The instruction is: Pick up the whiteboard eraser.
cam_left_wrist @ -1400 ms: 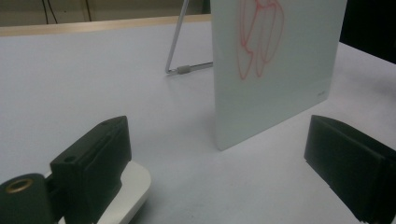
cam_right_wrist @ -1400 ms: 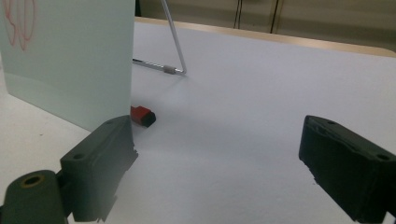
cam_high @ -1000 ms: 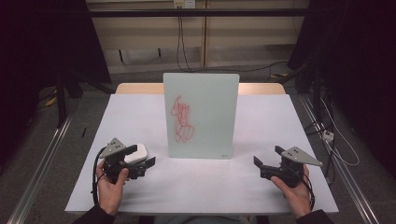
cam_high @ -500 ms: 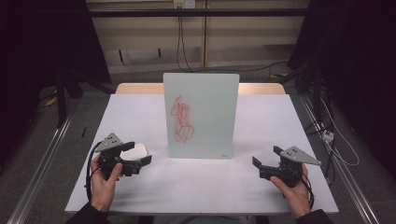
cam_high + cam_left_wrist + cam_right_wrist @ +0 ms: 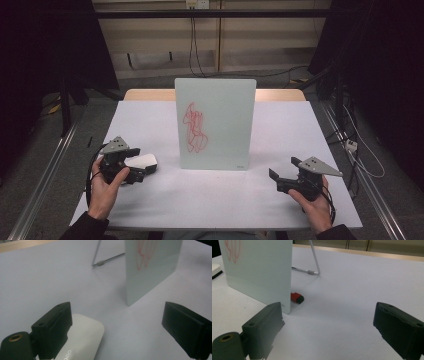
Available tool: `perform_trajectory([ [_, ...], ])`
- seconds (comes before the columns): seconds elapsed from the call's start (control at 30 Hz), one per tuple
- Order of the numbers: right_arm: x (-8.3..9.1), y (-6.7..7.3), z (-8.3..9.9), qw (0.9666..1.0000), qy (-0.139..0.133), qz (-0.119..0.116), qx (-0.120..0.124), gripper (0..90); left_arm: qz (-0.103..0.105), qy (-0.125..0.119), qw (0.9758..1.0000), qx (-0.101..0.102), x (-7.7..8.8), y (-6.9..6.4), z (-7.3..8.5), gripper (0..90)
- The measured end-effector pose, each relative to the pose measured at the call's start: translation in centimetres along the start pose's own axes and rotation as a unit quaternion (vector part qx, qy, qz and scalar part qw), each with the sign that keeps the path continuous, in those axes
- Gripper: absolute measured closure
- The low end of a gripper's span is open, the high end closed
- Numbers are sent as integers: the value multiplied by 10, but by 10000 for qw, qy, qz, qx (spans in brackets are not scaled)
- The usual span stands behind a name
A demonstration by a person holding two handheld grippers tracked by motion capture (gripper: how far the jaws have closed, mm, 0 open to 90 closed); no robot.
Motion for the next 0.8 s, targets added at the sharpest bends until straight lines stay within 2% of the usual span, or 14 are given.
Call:
perform_trajectory([
  [0.13, 0, 0, 0, 10000, 26, -18, 4, 86, -75, 119, 9998, -130, -1, 8, -5, 75],
  [0.2, -1, 0, 0, 10000, 26, -35, -16, 86, -64, 176, 9998, -96, -1, 10, -6, 76],
  [0.23, -1, 0, 1, 10000, 47, -30, -21, 86, -101, 320, 9994, -34, -2, 15, -6, 76],
  [0.27, -1, 0, 1, 10000, 73, -25, -22, 86, -176, 439, 9988, -123, -2, 18, -5, 81],
  [0.3, -2, 0, 1, 9999, 94, -45, -12, 86, -240, 482, 9985, -126, -2, 20, -5, 85],
  [0.4, -3, 0, 1, 9999, 110, -61, -16, 85, -149, 581, 9981, -135, -2, 25, -5, 85],
  [0.47, -3, 0, 1, 9999, 117, -65, -17, 86, -176, 667, 9974, -210, -2, 30, -4, 85],
  [0.5, -3, 1, 1, 9999, 119, -79, -31, 86, -121, 852, 9958, -296, -5, 33, -1, 84],
  [0.53, -3, 1, 1, 9999, 120, -90, -29, 86, -121, 852, 9958, -296, -5, 33, -1, 82],
  [0.57, -4, 1, 1, 9999, 119, -94, -25, 86, -158, 1181, 9919, -447, -8, 35, 2, 81],
  [0.67, -5, 2, 2, 9998, 152, -127, -25, 85, -86, 1266, 9906, -504, -10, 37, 3, 92],
  [0.7, -5, 2, 2, 9998, 145, -122, -22, 86, -82, 1383, 9889, -535, -10, 38, 4, 93],
  [0.77, -5, 2, 1, 9998, 136, -128, -32, 85, -65, 1429, 9880, -580, -10, 41, 5, 88],
  [0.8, -5, 2, 2, 9998, 137, -133, -27, 85, -74, 1501, 9868, -602, -10, 42, 6, 87],
])
Point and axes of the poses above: each handheld gripper's, and its own axes: x roughly backward along the jaws, z roughly out of its underside, y roughly to its left, the point moved 3 cm from there along -x, roughly forward along the jaws, and after that the axes turned 9 degrees about -y, right-handed, at the moved point
